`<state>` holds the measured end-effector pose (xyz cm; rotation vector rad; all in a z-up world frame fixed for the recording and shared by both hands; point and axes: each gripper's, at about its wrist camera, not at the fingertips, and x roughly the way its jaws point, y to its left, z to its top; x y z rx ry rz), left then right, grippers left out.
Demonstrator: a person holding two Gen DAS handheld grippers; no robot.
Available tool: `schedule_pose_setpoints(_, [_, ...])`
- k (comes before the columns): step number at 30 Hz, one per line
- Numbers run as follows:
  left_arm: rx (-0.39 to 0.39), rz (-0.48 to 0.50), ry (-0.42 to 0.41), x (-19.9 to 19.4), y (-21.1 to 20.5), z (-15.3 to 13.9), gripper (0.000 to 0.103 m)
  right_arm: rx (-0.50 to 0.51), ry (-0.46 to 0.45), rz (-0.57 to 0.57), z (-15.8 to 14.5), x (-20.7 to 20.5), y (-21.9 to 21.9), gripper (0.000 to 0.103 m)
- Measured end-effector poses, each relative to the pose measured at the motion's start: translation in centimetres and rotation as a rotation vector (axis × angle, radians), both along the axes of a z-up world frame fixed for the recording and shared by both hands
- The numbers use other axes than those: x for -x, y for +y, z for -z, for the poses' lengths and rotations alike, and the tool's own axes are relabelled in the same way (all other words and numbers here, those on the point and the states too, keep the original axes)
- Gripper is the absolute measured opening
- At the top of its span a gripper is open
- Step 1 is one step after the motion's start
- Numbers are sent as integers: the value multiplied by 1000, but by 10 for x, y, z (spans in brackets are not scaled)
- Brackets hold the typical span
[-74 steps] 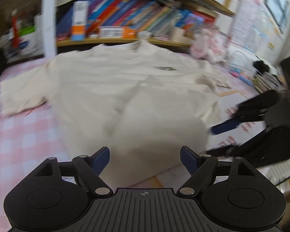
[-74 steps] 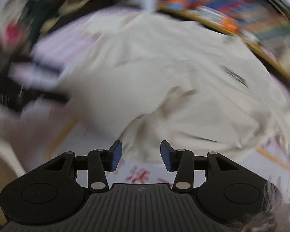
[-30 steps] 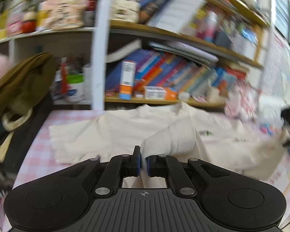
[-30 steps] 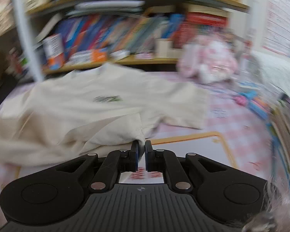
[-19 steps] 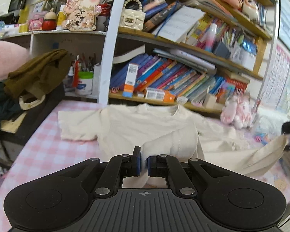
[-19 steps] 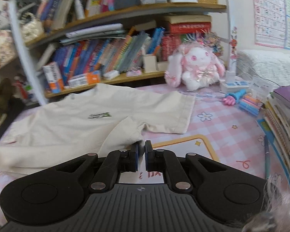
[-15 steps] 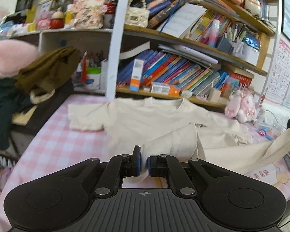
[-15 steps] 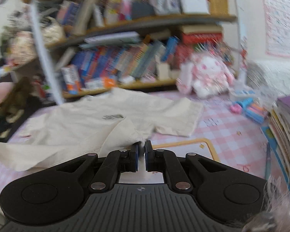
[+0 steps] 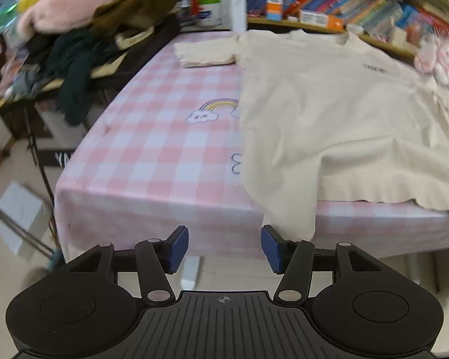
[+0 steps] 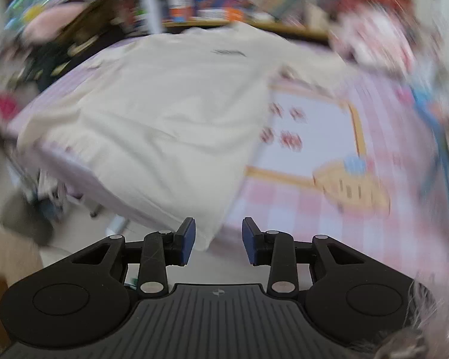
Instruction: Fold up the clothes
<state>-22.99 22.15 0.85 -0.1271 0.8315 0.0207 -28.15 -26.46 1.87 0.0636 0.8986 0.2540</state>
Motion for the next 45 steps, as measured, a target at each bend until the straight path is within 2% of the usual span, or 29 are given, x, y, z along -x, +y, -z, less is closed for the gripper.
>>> schedule_pose_setpoints(2, [-5, -28, 44, 7, 3, 8, 59, -109, 20, 98, 4, -1, -10, 38])
schedule_pose_setpoints(3, [10, -44, 59, 10, 4, 11, 66, -164, 25, 148, 6, -2, -14, 43])
schedule_pose_setpoints(5, [134, -96, 48, 9, 10, 14, 73, -291, 61, 253, 13, -8, -21, 48])
schedule_pose_setpoints(7, [251, -165, 40, 11, 17, 19, 73, -420, 108, 352, 24, -10, -31, 49])
schedule_pose_setpoints(9, [370, -217, 33, 12, 23, 27, 73, -505, 157, 430, 38, -11, -35, 49])
schedule_pose_setpoints(11, [483, -256, 24, 14, 28, 36, 73, -539, 191, 467, 47, -13, -34, 49])
schedule_pose_setpoints(14, [553, -277, 38, 9, 27, 50, 71, -594, 224, 497, 56, -18, -30, 49])
schedule_pose_setpoints(16, [597, -305, 46, 6, 28, 58, 67, -633, 247, 516, 63, -21, -27, 48])
schedule_pose_setpoints(17, [619, -319, 50, 5, 28, 62, 44, -652, 263, 522, 67, -23, -26, 43])
schedule_pose_setpoints(18, [639, -330, 46, 5, 29, 62, 11, -669, 279, 528, 70, -25, -25, 28])
schedule_pose_setpoints(19, [652, -332, 22, 9, 30, 55, 6, -672, 295, 530, 72, -26, -24, 17])
schedule_pose_setpoints(20, [665, -334, -3, 12, 32, 47, 6, -670, 306, 526, 72, -26, -23, 5])
schedule_pose_setpoints(22, [707, -329, -82, 22, 39, 25, 6, -673, 284, 500, 60, -21, -26, 4])
schedule_pose_setpoints(23, [718, -326, -122, 26, 43, 13, 6, -695, 237, 485, 49, -16, -30, 3])
schedule_pose_setpoints(27, [671, -309, -203, 37, 55, -19, 5, -780, 46, 445, 7, 4, -51, 3])
schedule_pose_setpoints(29, [621, -304, -157, 35, 55, -14, 6, -784, 27, 459, 0, 8, -59, 2])
schedule_pose_setpoints(31, [567, -334, -71, 34, 54, 4, 6, -719, 78, 486, 7, 7, -60, 2])
schedule_pose_setpoints(33, [527, -374, -1, 34, 55, 19, 12, -639, 165, 528, 23, 6, -58, 4])
schedule_pose_setpoints(35, [493, -411, 51, 34, 55, 31, 15, -583, 211, 558, 37, 7, -54, 7])
schedule_pose_setpoints(36, [472, -398, 47, 31, 52, 30, 21, -560, 226, 568, 43, 7, -52, 7])
schedule_pose_setpoints(37, [451, -386, 44, 27, 50, 29, 25, -548, 229, 563, 47, 8, -50, 15])
schedule_pose_setpoints(38, [430, -373, 41, 24, 47, 28, 34, -537, 226, 552, 47, 8, -48, 30])
schedule_pose_setpoints(39, [409, -361, 38, 21, 44, 28, 40, -527, 224, 541, 48, 8, -45, 37])
schedule_pose_setpoints(40, [388, -348, 34, 18, 41, 27, 42, -514, 220, 528, 48, 8, -43, 41])
schedule_pose_setpoints(42, [346, -323, 28, 12, 35, 25, 61, -479, 209, 494, 47, 6, -38, 42])
schedule_pose_setpoints(44, [305, -298, 21, 5, 29, 24, 69, -452, 204, 468, 47, 2, -33, 44])
schedule_pose_setpoints(45, [286, -288, 22, 2, 26, 24, 69, -442, 204, 457, 47, 0, -31, 44])
